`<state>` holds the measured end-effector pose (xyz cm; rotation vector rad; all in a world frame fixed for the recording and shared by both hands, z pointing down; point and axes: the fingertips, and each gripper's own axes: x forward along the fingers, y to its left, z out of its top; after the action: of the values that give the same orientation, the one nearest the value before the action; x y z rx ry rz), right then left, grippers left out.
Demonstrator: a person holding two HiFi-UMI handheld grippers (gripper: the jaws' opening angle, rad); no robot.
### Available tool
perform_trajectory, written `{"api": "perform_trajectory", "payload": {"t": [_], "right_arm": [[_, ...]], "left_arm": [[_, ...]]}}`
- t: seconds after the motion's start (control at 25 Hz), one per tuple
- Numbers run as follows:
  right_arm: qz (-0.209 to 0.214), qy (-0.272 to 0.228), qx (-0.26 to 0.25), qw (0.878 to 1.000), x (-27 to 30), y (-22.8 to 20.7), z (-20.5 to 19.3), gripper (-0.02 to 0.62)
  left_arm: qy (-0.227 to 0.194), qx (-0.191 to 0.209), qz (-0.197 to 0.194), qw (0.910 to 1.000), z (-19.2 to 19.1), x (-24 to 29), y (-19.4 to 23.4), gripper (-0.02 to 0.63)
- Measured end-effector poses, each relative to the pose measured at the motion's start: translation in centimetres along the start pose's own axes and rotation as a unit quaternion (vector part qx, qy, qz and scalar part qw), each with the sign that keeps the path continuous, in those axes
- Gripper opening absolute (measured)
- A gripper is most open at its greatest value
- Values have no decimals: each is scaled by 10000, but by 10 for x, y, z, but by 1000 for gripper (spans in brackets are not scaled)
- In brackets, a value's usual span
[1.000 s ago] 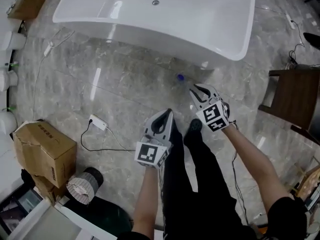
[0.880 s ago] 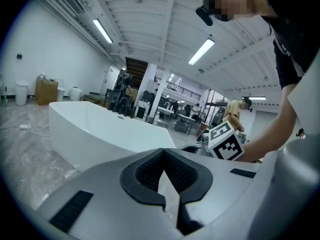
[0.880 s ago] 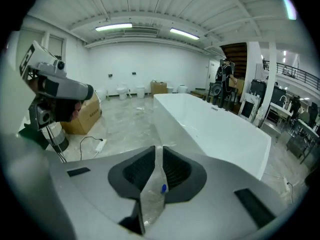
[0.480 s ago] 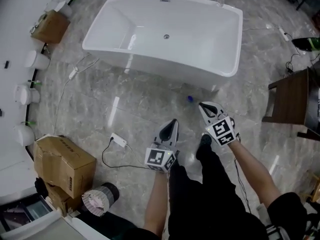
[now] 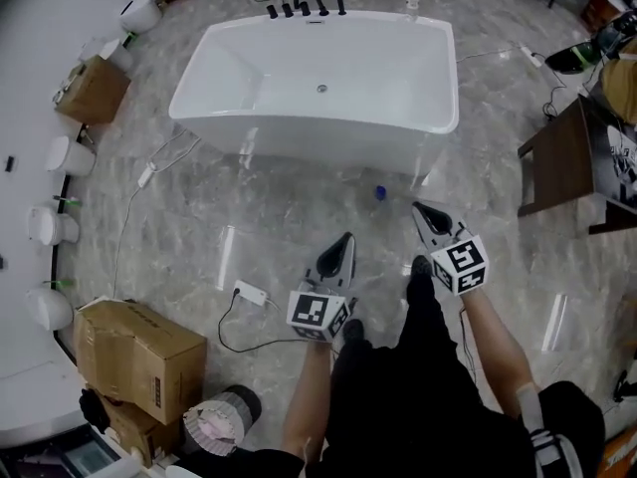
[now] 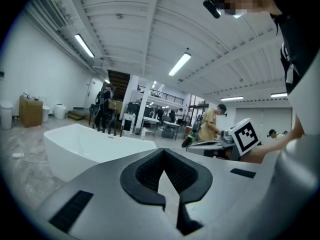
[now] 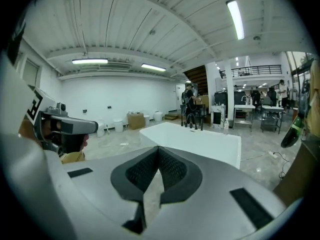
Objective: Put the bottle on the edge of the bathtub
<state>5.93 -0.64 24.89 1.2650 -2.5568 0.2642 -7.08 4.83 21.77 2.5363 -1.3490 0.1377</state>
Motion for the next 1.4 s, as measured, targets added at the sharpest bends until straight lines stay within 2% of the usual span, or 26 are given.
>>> {"api": "perform_trajectory", "payload": {"t": [0.16,0.36,0.52,0.68,0.8,0.96,1.12,1.4], "right_arm": [[-488,-77,59,9988,-41,53,5,12],[-837,-282,178,9959,-94,113,14,12],[-1087,-349,126,9934,-131,153,24,12],[-1068,-470,77,9931,-155,192,35,12],[-1208,-706,-4,9902,-172,205,43,12],[-1228,-830,145,9888,-192,221,44,12],[-1182,-736,169,9901,-198,232,31,12],[-1087,-835,522,9892,-209,234,28,12]], "left_arm": [[-25,112,-505,9987,0,-69,-12,11],[-121,173,-993,9948,2,-138,-15,11],[-243,62,-1166,9929,13,-168,-12,11],[-367,113,-1245,9915,29,-195,-14,11],[-488,118,-1269,9906,41,-210,-19,11],[-634,94,-1254,9900,43,-231,-23,11],[-586,308,-1190,9907,35,-236,-28,11],[-534,183,-1343,9893,28,-233,-44,11]]}}
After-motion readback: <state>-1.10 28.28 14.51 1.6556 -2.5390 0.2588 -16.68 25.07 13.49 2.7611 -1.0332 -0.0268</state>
